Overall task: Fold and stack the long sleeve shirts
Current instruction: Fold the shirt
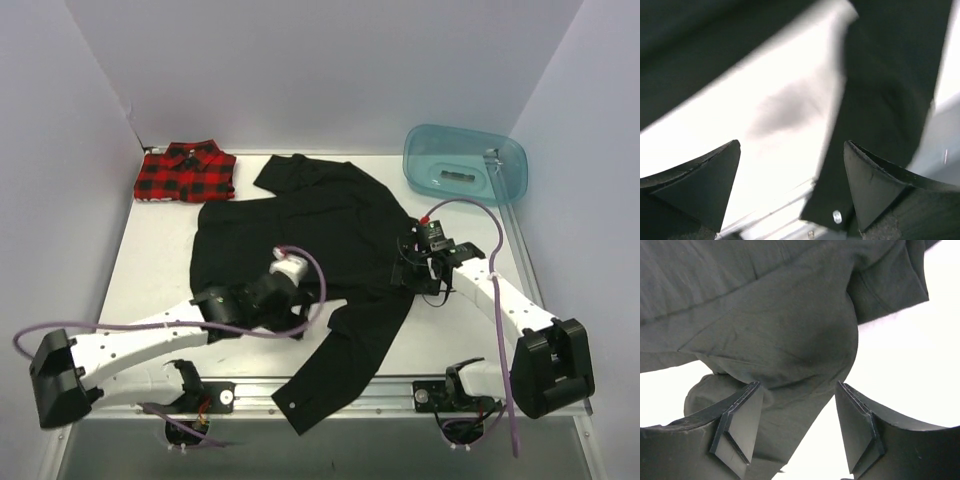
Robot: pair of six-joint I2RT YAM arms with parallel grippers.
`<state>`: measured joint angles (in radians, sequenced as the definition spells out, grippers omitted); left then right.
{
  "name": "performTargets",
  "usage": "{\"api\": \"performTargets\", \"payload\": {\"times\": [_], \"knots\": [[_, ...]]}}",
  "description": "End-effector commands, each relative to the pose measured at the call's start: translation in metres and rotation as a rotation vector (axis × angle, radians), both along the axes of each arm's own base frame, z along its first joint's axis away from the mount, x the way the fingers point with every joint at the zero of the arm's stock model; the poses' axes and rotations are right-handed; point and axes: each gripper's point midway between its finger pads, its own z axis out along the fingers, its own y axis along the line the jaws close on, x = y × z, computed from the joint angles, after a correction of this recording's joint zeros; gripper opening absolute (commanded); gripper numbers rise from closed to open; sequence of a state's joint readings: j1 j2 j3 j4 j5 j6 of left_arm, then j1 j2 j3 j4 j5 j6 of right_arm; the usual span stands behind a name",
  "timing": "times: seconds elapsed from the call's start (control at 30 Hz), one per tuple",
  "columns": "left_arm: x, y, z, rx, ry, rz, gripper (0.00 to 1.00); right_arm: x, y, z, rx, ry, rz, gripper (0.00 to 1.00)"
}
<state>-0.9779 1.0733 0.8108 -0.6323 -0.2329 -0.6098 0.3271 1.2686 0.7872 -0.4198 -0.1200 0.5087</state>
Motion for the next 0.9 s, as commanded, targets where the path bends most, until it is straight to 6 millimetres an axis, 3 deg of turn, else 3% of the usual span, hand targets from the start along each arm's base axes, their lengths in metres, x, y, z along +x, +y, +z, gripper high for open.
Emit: {"api": "performTargets", "payload": {"times": [0.0,0.13,0.2,0.3,0.47,0.63,0.87], "knots": [[-0.039,-0.038,-0.003,0.056,-0.085,-0.220,0.93,0.000,-0.002,0.009,0.013,-0.038,-0.023,0.60],[-0.080,-0.072,-0.020,0.056,-0.059,-0.409,0.88,-0.003,0.009,0.007,0.056,-0.030,0.022,0.58],[-0.097,-0.087,-0.028,0.059,-0.060,-0.491,0.80,-0.006,0.020,0.007,0.092,-0.025,0.050,0.57],[-0.107,-0.099,-0.041,0.081,-0.058,-0.557,0.73,-0.011,0.026,0.000,0.084,-0.008,0.073,0.56],[-0.078,-0.103,-0.061,0.175,-0.111,-0.478,0.62,-0.015,0.034,-0.008,0.093,0.014,0.084,0.56],[-0.044,-0.104,-0.078,0.218,-0.079,-0.392,0.44,-0.014,0.032,-0.009,0.086,0.012,0.077,0.56],[-0.017,-0.091,-0.106,0.378,-0.062,-0.307,0.36,-0.014,0.029,-0.009,0.074,0.003,0.072,0.56]]}}
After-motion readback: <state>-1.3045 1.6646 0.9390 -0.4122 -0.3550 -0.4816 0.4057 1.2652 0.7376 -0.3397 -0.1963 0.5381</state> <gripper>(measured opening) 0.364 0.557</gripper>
